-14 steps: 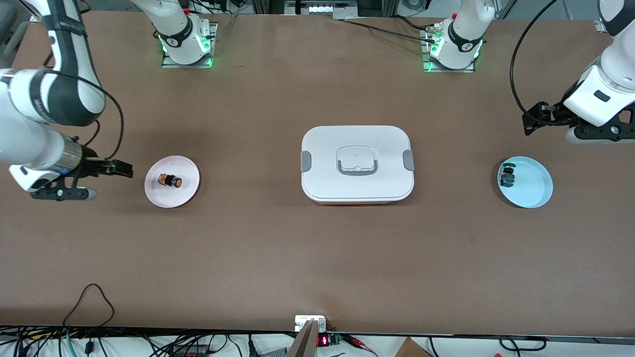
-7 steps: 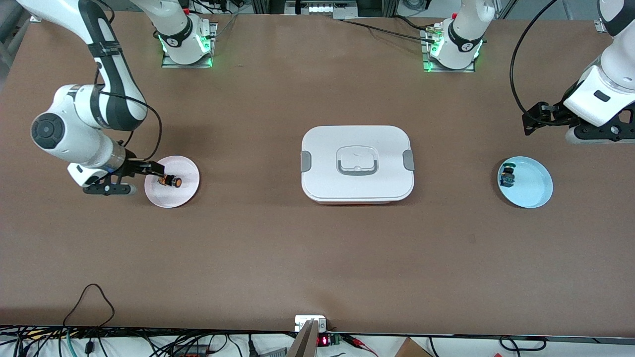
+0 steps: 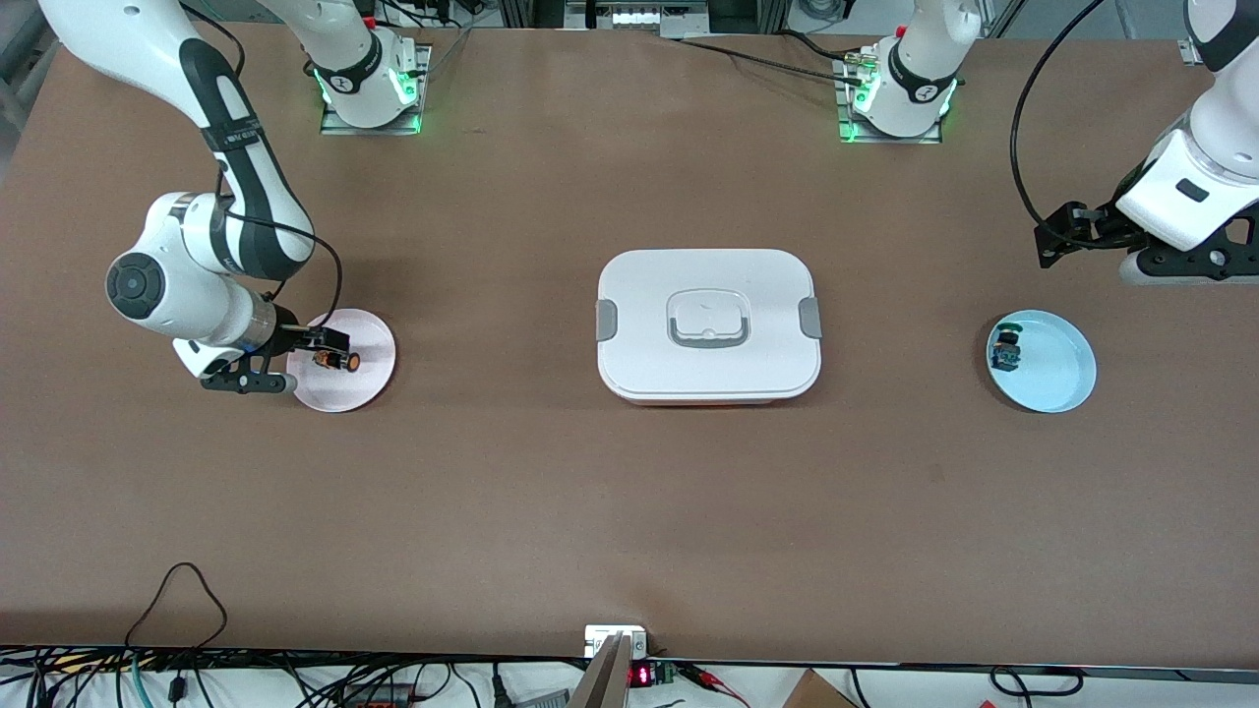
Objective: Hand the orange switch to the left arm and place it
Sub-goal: 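Reach the right gripper down to the orange switch on the white plate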
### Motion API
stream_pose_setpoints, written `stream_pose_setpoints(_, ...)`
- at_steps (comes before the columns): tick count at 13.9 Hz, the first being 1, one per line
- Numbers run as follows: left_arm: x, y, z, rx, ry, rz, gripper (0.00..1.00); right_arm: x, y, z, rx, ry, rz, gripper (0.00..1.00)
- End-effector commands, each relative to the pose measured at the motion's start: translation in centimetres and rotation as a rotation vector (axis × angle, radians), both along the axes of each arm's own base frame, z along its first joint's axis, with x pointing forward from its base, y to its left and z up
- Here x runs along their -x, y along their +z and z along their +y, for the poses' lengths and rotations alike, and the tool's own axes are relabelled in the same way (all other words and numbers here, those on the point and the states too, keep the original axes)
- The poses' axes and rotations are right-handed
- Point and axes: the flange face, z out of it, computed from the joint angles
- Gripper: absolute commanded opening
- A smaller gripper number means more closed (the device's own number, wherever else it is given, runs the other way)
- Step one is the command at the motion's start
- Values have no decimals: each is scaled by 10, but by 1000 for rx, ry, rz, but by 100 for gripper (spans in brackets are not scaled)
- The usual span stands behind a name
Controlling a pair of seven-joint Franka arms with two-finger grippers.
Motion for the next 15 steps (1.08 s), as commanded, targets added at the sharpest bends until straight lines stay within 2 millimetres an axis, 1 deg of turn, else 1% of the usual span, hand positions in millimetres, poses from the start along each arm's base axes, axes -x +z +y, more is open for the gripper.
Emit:
stream_pose_setpoints(1, 2, 3, -1, 14, -9, 17, 100, -2, -13, 1, -7, -2, -22, 100)
stream_pose_setpoints(5, 2, 4, -1, 14, -11, 16, 100, -2, -20, 1, -1, -90, -20, 100)
stream_pose_setpoints(7, 2, 3, -1, 14, -11, 17, 100, -1, -23, 6, 1, -104, -14, 100)
stream_pose_setpoints(10, 2, 3, -1, 14, -11, 17, 100, 3, -35, 5, 11, -158, 9, 100)
stream_pose_setpoints(14, 2, 4, -1, 14, -11, 16, 100, 5, -41, 4, 18, -205, 21, 100)
stream_pose_setpoints(15, 2, 3, -1, 14, -11, 17, 100, 6, -43, -1, 19, -215, 15, 100)
